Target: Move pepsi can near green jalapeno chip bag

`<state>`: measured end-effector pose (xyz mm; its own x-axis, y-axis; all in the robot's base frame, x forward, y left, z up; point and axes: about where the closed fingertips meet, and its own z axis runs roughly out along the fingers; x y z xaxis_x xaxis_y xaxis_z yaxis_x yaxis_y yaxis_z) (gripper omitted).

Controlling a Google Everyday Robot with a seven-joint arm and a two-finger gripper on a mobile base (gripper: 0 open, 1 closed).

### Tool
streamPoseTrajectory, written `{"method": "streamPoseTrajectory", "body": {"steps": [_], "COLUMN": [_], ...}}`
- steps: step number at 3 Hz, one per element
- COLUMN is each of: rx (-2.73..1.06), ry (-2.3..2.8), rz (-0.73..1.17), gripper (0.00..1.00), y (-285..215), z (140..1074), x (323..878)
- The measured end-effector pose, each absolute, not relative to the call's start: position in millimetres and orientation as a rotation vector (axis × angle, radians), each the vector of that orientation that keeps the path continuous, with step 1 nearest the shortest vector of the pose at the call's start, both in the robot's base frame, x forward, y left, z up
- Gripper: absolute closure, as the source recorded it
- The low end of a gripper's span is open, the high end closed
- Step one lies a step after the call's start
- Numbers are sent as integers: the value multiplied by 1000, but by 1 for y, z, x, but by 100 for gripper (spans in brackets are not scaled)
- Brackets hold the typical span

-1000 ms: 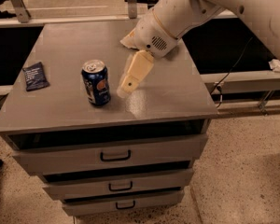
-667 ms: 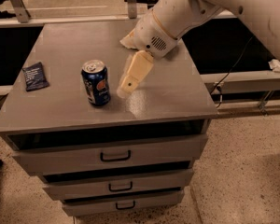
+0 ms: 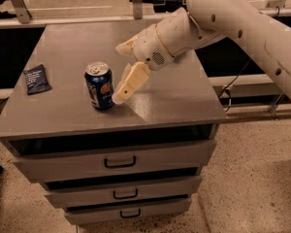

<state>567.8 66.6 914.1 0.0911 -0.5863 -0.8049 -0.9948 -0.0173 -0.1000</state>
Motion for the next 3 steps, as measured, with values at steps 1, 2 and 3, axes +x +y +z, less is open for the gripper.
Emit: {"method": "streamPoseTrajectory", "body": {"steps": [1,2,3], "rx": [-1614,-1545,-1495], "ry": [1502,1452,1430], "rz": [851,950,1023], "gripper": [0,0,16], "y": [79,96,109], "z": [902,889,881], "x": [576,578,576]}}
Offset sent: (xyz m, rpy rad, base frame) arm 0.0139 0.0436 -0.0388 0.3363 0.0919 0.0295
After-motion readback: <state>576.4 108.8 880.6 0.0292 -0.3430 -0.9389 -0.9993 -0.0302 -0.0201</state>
